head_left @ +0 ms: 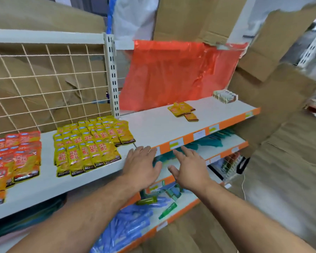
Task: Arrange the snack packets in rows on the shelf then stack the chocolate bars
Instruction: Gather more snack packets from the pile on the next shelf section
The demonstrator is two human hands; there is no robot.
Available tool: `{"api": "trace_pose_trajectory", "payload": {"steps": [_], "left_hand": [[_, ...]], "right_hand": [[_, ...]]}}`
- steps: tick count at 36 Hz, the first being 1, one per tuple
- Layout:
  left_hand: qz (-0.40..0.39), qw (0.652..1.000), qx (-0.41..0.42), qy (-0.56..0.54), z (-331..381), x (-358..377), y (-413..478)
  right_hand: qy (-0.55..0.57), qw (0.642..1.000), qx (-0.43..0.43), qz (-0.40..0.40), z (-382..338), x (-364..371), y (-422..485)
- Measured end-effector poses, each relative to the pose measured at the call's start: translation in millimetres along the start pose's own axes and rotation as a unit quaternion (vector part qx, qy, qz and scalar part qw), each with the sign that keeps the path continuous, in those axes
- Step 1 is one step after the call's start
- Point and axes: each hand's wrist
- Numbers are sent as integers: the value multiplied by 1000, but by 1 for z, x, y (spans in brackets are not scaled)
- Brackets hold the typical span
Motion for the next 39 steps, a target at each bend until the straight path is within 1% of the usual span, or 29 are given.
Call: {"api": "trace_pose_trajectory", "payload": {"steps": [7,15,18,24,28,32,39], "left_hand": [[-5,1000,14,-9,36,20,47],[-34,999,18,-9,46,38,112],[-32,999,28,-1,50,41,148],[-26,998,47,-27,56,48,231],[-30,997,59,-27,52,53,271],[-14,997,70,-28,43,57,304],[-28,996,36,-80,31,64,345]], "right_hand": [[19,1000,5,-6,62,-1,30],[53,998,15,-17,95,12,76],[61,998,19,-15,107,16,99],[47,998,47,13,134,13,162],[31,998,54,3,145,12,199],[45,997,58,23,147,12,234],[62,997,41,7,153,20,286]]}}
Point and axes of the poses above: each hand's wrist, its own y-axis towards the middle knuckle, its own x-axis out of the palm, z = x × y, and after that the axes turned 9 degrees about -y, right-handed
